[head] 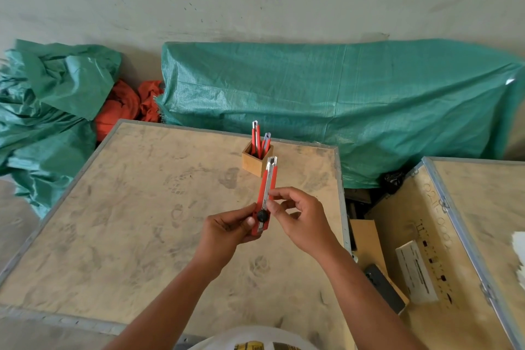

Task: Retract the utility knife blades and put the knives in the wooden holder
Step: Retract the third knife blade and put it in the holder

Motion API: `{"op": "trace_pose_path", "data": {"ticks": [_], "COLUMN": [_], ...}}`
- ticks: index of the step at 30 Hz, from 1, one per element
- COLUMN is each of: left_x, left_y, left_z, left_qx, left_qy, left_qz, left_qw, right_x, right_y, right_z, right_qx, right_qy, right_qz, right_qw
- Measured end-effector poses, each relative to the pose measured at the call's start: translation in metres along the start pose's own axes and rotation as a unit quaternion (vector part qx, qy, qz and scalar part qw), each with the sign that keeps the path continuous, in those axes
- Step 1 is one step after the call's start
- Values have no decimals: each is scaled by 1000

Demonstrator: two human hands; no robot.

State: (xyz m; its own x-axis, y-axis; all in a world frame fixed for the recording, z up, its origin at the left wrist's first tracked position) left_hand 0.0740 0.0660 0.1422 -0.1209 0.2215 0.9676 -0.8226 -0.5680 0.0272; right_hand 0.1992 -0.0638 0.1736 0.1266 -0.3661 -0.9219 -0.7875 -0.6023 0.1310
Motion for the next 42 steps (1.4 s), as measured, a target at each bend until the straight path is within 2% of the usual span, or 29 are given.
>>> {"op": "trace_pose_path", "data": {"ticks": [9,18,24,30,36,42], "left_x": [-10,-17,-31,-65,-79,-86], "left_y": [-77,-196,-249,-274,-280,-280], "left_z": [4,-4,-18,-27,-24,-25], "left_qx": [-6,-5,15,-41,-76,-67], "left_qy": [-31,-167,-347,-470,-485,-508], "left_qz": [-18,-14,8,-35,-24,-6], "left_qw": [999,986,938,881,871,859], "right_x": [-2,4,16,43,68,81], "right_y": [-84,-199,-253,-268,-262,-257], "right_z": [-19,-18,-1,27,46,49], "right_qx": [28,93,161,164,137,108], "right_qy": [-54,-5,50,102,147,179], "right_qz": [19,0,-32,-45,-52,-39], "right_qw": [998,996,985,980,978,977]}}
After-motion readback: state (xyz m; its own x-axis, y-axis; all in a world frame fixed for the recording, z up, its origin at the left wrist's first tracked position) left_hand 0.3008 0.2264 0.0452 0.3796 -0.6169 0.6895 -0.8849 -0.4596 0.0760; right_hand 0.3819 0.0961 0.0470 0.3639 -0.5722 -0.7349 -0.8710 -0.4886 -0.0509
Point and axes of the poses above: each hand's wrist, its own y-axis away from the middle knuckle, its own z-axis out of the palm, x = y × z, the point moved 4 cm from there along -y, towards the middle knuckle, and after that the axes turned 10 degrees about z, right-handed, at the moved point
